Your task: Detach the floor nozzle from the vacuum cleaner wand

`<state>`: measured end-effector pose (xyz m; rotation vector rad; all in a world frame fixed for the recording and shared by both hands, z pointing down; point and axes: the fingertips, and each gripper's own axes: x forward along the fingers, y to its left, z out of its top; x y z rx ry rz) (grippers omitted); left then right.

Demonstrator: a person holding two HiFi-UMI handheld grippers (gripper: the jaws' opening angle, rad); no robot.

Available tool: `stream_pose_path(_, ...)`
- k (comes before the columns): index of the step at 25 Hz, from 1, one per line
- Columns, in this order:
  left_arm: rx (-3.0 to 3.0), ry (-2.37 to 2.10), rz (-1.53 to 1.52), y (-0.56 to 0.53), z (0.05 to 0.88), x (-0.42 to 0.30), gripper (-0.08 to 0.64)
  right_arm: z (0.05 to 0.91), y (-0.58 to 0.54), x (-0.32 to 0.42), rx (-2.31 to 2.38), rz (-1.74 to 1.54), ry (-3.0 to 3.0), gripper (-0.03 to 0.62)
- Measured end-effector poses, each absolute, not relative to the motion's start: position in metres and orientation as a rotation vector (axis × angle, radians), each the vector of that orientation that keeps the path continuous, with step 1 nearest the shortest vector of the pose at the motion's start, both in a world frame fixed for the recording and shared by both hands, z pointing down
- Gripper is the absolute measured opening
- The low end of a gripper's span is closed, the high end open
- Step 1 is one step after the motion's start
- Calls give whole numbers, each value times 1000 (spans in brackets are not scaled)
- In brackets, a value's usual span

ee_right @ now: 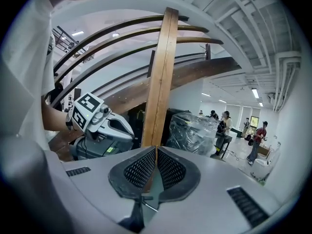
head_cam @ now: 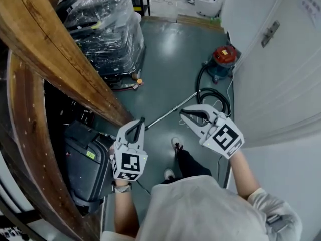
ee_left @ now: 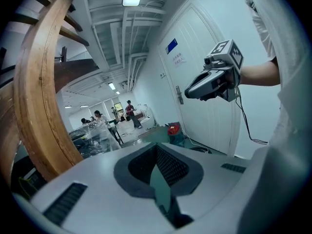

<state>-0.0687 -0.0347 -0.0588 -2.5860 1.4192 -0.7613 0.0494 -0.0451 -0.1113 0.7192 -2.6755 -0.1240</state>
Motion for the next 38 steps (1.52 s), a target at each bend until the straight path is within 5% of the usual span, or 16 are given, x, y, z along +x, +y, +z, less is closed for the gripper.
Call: stream_pose_path(38, -2626, 1613, -873, -137, 41, -89, -2, -7, -179, 34, 621, -22, -2582, 31)
